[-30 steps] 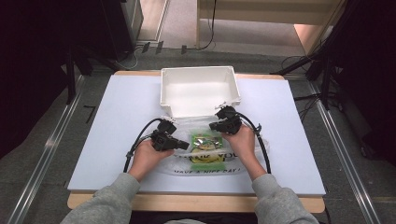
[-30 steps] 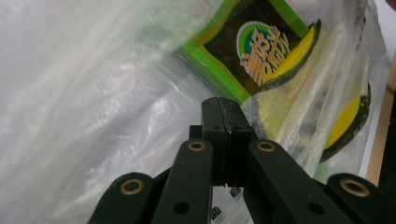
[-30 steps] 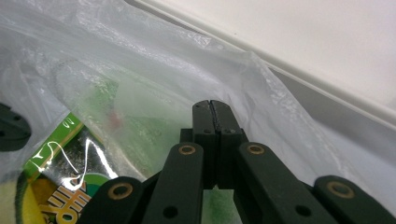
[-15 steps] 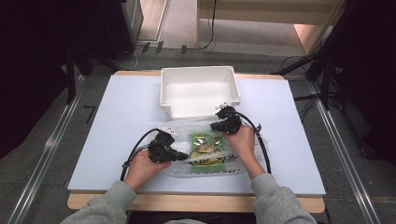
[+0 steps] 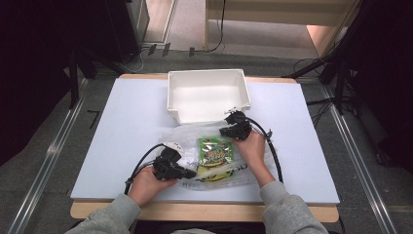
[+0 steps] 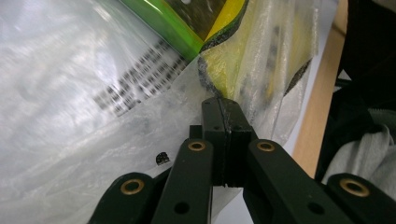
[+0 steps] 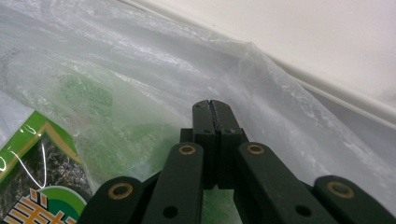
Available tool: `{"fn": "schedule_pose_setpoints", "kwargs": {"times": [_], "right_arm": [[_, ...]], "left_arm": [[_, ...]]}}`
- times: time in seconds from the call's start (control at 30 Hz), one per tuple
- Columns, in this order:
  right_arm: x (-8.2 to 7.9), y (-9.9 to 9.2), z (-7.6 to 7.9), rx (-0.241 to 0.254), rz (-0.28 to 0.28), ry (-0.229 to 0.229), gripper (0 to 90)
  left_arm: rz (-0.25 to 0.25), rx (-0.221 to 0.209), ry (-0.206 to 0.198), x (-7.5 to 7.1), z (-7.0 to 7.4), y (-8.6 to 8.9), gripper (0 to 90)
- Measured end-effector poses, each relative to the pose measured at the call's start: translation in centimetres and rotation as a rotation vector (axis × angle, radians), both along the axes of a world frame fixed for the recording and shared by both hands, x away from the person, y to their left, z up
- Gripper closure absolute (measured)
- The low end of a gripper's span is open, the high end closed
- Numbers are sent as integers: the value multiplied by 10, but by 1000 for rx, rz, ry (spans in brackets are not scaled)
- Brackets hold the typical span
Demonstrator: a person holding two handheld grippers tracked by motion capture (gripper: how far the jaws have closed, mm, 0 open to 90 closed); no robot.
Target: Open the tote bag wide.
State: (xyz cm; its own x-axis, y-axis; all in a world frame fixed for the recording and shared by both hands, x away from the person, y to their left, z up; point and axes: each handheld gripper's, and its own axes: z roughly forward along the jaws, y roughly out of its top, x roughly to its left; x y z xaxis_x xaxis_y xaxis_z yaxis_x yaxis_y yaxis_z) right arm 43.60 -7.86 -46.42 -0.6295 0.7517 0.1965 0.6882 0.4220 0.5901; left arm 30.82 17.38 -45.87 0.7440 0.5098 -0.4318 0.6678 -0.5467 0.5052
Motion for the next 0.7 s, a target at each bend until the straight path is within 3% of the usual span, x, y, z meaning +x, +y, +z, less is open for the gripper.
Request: {"fn": "schedule_pose_setpoints", "kwargs": {"times": [0.17, 0.43, 0.63, 0.7], "right_arm": [[0, 0, 0, -3, -10, -2, 900], [4, 0, -1, 1, -23, -15, 900], [8, 0, -2, 17, -32, -23, 900], [9, 1, -2, 9, -32, -34, 900]], "left_arm": [[-13, -18, -5, -11, 0, 3, 900], [-41, -9, 9, -25, -5, 4, 900], [-60, -44, 51, -38, -11, 7, 900], [-78, -45, 33, -43, -11, 5, 900]]}}
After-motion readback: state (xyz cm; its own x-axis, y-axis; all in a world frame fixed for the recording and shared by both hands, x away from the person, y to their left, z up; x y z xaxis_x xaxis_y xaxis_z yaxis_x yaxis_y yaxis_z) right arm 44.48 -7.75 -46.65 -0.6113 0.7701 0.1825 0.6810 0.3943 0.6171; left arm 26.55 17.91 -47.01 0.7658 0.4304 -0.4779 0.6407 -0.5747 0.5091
